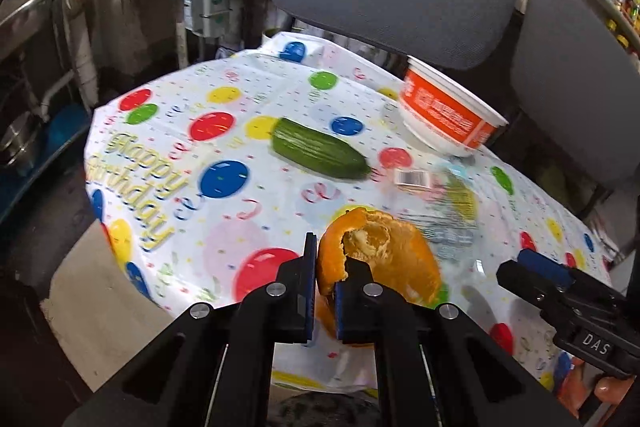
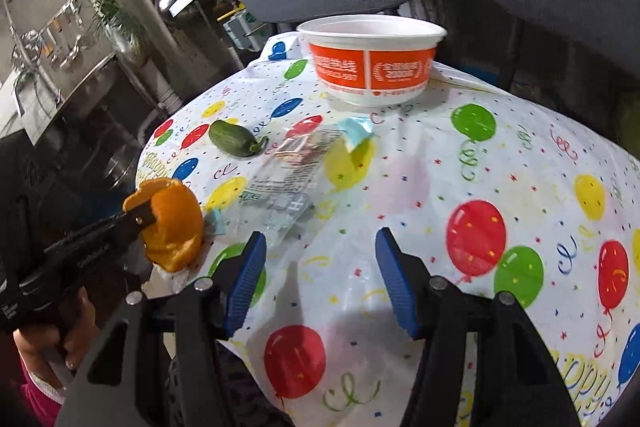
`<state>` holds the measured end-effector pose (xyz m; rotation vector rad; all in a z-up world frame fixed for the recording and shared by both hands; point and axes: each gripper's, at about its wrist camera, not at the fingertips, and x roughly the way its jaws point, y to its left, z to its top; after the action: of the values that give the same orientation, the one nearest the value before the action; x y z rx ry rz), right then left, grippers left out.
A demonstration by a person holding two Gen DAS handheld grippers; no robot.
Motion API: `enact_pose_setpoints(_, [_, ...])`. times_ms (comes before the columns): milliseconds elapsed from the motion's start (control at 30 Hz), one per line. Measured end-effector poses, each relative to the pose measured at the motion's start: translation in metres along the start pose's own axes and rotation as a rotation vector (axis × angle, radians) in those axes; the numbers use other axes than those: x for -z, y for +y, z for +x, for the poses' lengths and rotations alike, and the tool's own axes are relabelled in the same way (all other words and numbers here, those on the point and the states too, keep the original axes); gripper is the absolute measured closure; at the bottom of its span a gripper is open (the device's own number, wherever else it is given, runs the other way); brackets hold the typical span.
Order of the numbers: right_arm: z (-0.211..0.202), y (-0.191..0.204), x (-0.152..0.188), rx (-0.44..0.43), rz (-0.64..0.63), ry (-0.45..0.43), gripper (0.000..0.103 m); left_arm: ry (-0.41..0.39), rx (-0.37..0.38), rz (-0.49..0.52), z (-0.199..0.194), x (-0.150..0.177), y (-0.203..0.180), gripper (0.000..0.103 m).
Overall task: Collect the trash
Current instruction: 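Close the right tool on the clear barcode-labelled wrapper, then carry peel and wrapper to the trash bin while opening both tools over it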
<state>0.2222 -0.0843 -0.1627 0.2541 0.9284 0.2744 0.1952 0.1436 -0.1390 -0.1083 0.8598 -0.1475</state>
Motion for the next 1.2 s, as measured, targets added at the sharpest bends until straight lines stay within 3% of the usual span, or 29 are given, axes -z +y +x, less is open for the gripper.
enact_pose_setpoints(200, [0.021, 0.007, -0.008, -0.007, -0.011, 0.017, 0.047, -0.034, -0.037, -0.013, -0.003, -0.007, 0.015, 0.095])
enact_pose_setpoints(433, [0.043, 0.015, -0.021, -0.004, -0.021, 0.025, 0.047, -0.025, -0.018, -0.038, 0.013, -0.012, 0.02, 0.095])
enact_pose_setpoints(567, [0.052, 0.014, -0.023, 0.002, -0.003, 0.03, 0.061, -0.026, -0.014, -0.049, 0.017, -0.013, 0.021, 0.095])
enact_pose_setpoints(633, [0.049, 0.013, -0.024, 0.014, -0.003, 0.013, 0.078, -0.029, -0.014, -0.047, 0.016, -0.014, 0.02, 0.095])
enact_pose_setpoints(767, [0.029, 0.013, -0.025, 0.027, -0.027, -0.036, 0.095, -0.058, -0.004, -0.037, 0.0, -0.016, 0.016, 0.096])
enact_pose_setpoints(1000, [-0.034, 0.005, -0.016, 0.046, -0.038, -0.112, 0.099, -0.121, 0.087, 0.01, -0.043, -0.019, -0.016, 0.096])
enact_pose_setpoints(1200, [-0.114, -0.033, 0.007, 0.109, 0.044, -0.211, 0.099, -0.153, 0.237, 0.131, -0.077, -0.012, -0.086, 0.096])
